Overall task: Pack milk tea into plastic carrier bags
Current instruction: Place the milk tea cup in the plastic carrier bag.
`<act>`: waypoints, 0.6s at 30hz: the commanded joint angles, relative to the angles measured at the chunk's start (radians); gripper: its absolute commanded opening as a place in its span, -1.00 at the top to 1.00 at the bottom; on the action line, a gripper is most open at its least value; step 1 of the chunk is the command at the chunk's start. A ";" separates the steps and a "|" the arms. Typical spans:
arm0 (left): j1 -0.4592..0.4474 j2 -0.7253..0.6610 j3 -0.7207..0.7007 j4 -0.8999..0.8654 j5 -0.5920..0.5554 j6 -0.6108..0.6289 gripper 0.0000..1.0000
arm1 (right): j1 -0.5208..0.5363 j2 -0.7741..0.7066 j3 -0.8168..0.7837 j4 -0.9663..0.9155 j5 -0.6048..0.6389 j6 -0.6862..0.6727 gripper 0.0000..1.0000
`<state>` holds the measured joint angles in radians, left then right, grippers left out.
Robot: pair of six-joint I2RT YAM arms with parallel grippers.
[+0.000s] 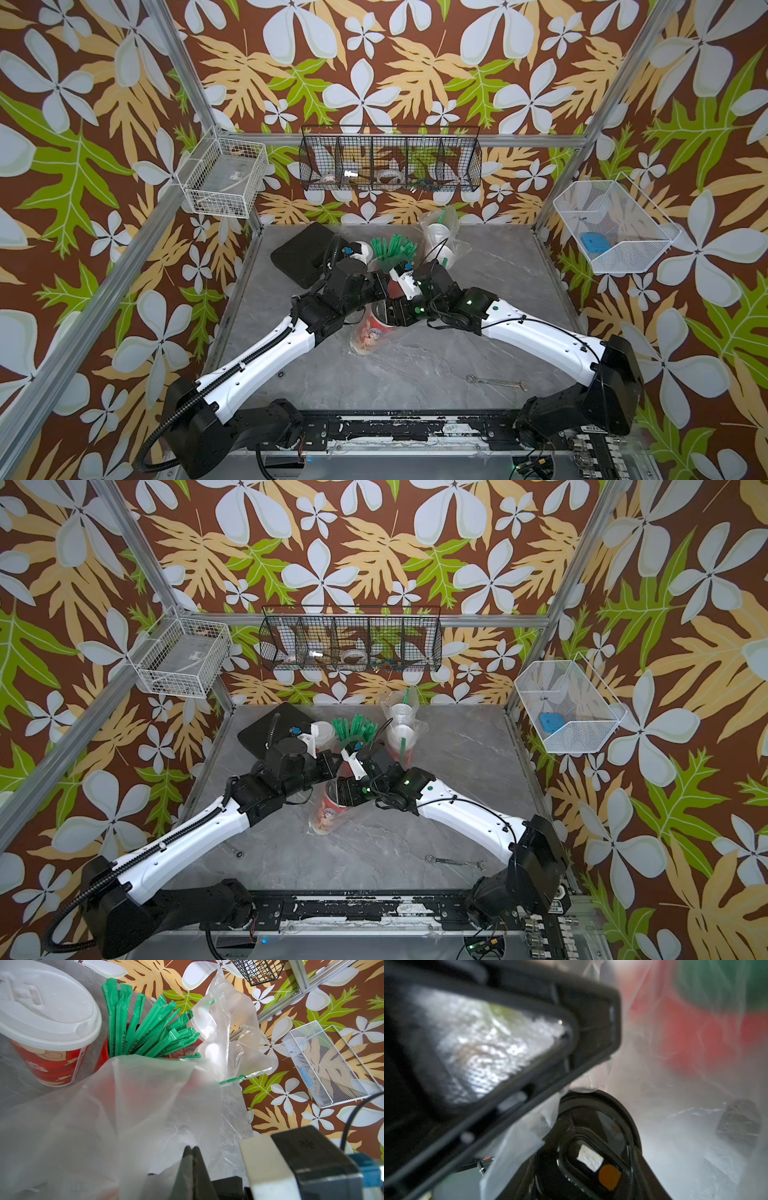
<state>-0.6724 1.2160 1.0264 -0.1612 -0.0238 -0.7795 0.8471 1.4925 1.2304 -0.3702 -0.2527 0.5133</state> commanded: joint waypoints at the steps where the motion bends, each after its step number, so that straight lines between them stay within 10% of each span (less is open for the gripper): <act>1: 0.002 -0.014 -0.006 0.049 0.007 -0.006 1.00 | 0.001 -0.001 0.028 -0.126 0.044 -0.063 0.00; 18: 0.004 -0.094 -0.137 0.144 0.099 -0.069 1.00 | 0.143 -0.026 0.134 -0.545 0.186 -0.171 -0.08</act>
<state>-0.6701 1.1374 0.9031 -0.0925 0.0505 -0.8352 0.9619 1.4696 1.3533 -0.8165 -0.0994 0.3576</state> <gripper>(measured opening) 0.049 0.528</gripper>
